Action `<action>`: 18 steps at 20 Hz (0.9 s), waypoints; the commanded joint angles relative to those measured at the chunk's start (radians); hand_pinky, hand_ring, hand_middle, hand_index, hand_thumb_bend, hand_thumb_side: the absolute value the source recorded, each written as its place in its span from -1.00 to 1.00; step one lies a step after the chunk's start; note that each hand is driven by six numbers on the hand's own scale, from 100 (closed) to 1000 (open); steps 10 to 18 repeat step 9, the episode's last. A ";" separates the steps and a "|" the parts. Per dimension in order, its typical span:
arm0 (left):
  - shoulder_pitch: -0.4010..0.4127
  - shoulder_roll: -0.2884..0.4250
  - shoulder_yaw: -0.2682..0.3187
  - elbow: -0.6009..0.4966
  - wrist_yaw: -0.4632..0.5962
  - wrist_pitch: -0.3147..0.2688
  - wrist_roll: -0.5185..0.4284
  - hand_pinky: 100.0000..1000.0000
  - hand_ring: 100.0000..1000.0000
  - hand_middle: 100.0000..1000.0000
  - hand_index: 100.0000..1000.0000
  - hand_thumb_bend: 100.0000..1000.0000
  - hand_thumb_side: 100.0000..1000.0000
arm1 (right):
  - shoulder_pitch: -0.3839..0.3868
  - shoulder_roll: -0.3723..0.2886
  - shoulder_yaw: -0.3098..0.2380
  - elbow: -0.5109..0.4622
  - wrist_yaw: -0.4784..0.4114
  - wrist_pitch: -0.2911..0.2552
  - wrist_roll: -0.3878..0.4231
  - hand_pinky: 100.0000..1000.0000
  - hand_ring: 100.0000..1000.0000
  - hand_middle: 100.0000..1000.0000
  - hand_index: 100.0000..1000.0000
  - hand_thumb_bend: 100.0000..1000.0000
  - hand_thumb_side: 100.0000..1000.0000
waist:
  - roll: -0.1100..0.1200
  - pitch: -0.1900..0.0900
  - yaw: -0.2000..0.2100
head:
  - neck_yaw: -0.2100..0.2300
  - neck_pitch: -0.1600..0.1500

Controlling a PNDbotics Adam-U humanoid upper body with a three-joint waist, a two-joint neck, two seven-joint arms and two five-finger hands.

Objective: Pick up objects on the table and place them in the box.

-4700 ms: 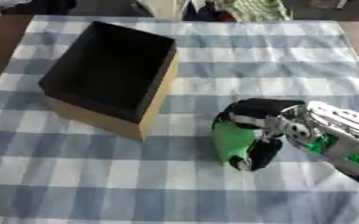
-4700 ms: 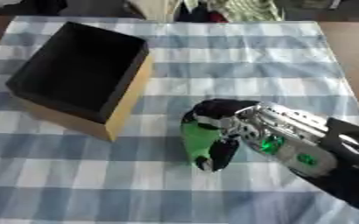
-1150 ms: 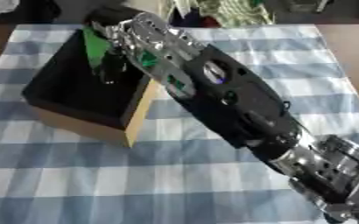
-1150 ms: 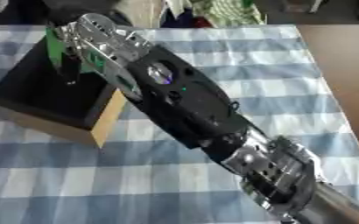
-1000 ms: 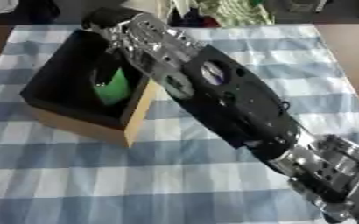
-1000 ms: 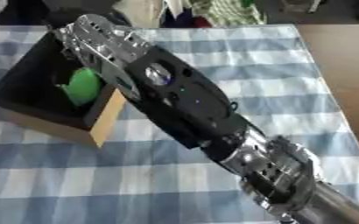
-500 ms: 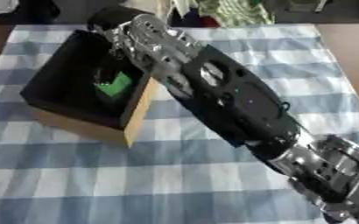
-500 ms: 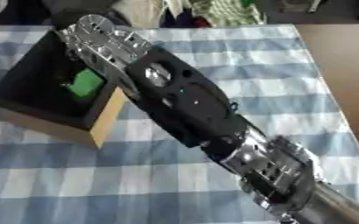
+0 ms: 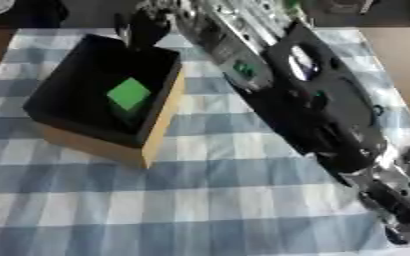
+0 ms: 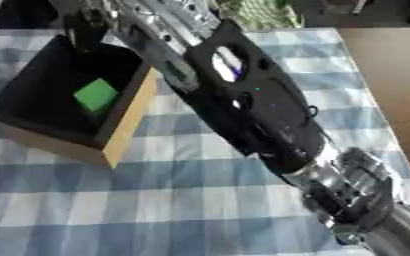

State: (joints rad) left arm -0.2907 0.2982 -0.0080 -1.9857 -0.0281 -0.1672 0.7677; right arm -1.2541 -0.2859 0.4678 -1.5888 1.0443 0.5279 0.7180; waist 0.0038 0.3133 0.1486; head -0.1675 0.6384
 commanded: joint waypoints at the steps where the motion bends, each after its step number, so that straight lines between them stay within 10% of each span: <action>1: -0.008 0.017 0.010 -0.014 -0.007 -0.002 0.007 0.11 0.42 0.08 0.35 -0.48 -0.46 | 0.012 -0.085 -0.054 -0.173 -0.025 0.234 0.185 0.76 0.74 0.46 0.66 -1.00 -1.00 | 0.007 -0.022 -0.004 | 0.011 -0.012; 6: -0.007 0.019 0.015 -0.014 -0.011 -0.003 0.013 0.11 0.42 0.08 0.35 -0.48 -0.46 | 0.103 -0.195 -0.153 -0.395 -0.063 0.295 0.113 0.71 0.64 0.40 0.63 -1.00 -1.00 | 0.011 -0.021 -0.014 | 0.027 -0.013; 9: -0.008 0.020 0.018 -0.014 -0.013 -0.004 0.018 0.11 0.42 0.08 0.35 -0.48 -0.46 | 0.154 -0.244 -0.193 -0.409 -0.156 0.267 -0.032 0.70 0.61 0.38 0.63 -1.00 -0.97 | 0.013 -0.019 -0.021 | 0.034 -0.014; 18: -0.008 0.020 0.018 -0.014 -0.013 -0.004 0.018 0.11 0.42 0.08 0.35 -0.48 -0.46 | 0.154 -0.244 -0.193 -0.409 -0.156 0.267 -0.032 0.70 0.61 0.38 0.63 -1.00 -0.97 | 0.013 -0.019 -0.021 | 0.034 -0.014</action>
